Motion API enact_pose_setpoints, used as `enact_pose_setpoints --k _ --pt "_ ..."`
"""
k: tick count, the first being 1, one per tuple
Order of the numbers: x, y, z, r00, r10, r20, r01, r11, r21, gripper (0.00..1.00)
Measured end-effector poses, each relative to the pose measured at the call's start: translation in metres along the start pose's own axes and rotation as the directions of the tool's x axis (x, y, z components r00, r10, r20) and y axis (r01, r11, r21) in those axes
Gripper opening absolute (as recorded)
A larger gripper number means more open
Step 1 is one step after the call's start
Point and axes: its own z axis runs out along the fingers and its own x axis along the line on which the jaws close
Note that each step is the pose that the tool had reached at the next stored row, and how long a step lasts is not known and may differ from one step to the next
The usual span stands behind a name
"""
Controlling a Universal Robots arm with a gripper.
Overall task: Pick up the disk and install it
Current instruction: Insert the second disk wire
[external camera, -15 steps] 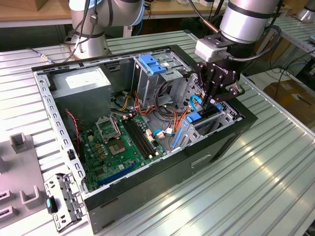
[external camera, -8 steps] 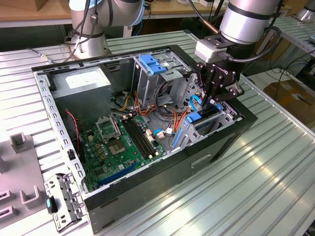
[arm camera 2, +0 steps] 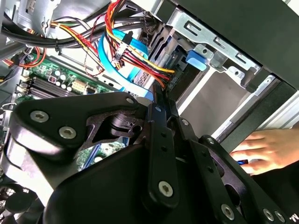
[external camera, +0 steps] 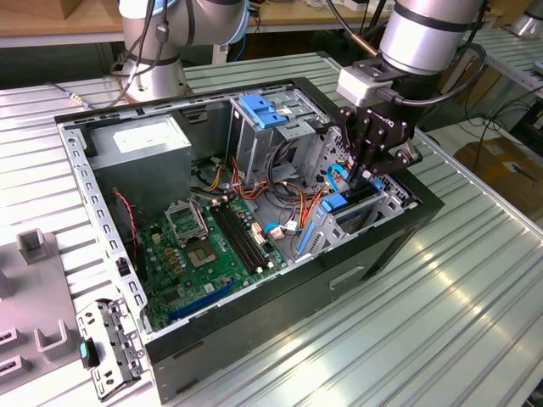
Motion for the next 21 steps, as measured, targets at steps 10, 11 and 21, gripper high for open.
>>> enact_pose_setpoints --k 10,11,21 --pt "0.0035 0.0000 0.0012 1.0000 0.000 0.0038 0.000 1.0000 0.0000 0.16" --pt "0.0034 0.0000 0.0015 1.0000 0.000 0.0046 0.000 1.0000 0.0000 0.16" --pt "0.0032 0.0000 0.0051 1.0000 0.000 0.0098 0.000 1.0000 -0.0001 0.16"
